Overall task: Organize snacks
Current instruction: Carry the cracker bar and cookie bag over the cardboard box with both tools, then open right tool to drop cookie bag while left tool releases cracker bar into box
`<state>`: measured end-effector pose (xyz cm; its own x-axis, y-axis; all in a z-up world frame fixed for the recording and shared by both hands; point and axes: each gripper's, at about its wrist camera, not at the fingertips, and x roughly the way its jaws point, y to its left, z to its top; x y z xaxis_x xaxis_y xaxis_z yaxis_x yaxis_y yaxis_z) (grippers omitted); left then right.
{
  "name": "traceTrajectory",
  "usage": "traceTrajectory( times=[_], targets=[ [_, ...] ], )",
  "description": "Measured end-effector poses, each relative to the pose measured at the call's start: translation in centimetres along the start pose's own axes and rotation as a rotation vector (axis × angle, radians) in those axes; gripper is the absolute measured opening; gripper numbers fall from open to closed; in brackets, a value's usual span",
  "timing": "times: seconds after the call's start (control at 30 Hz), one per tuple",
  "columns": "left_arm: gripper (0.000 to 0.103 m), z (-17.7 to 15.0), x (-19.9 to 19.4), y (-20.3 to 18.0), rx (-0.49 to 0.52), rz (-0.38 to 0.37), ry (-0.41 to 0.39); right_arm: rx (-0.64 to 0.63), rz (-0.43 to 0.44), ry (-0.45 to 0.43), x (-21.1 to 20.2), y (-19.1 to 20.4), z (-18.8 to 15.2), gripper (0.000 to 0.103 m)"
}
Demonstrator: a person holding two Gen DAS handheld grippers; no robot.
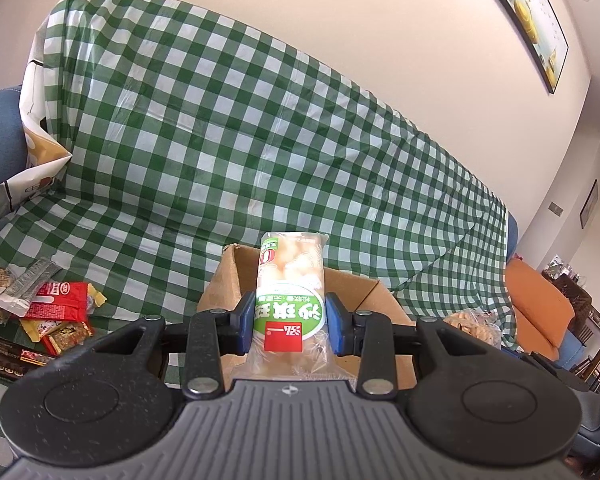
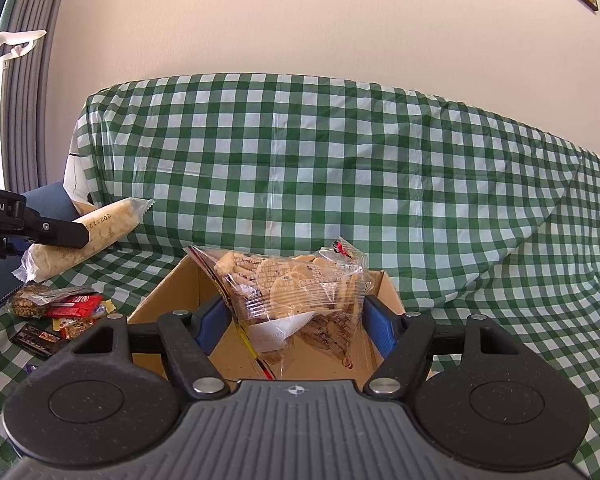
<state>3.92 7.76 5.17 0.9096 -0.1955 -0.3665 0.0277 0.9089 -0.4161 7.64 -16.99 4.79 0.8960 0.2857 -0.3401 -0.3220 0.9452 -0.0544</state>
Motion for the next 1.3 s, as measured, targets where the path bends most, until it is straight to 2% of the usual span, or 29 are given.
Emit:
traceTrajectory(
  times=[0.67,1.3],
  targets=[
    [0.039,-1.6,1.8,-3.6,0.044,-0.065,0.032,-0.012,-0.056,-0.006,-0.4,0.5,0.2,0.073],
    [0.039,-2.1,3.1,-4.9,0.039,-0.074,0.041,-0.003,-0.101,-0.013,-0.6,0.5,0.3,0.073]
  ],
)
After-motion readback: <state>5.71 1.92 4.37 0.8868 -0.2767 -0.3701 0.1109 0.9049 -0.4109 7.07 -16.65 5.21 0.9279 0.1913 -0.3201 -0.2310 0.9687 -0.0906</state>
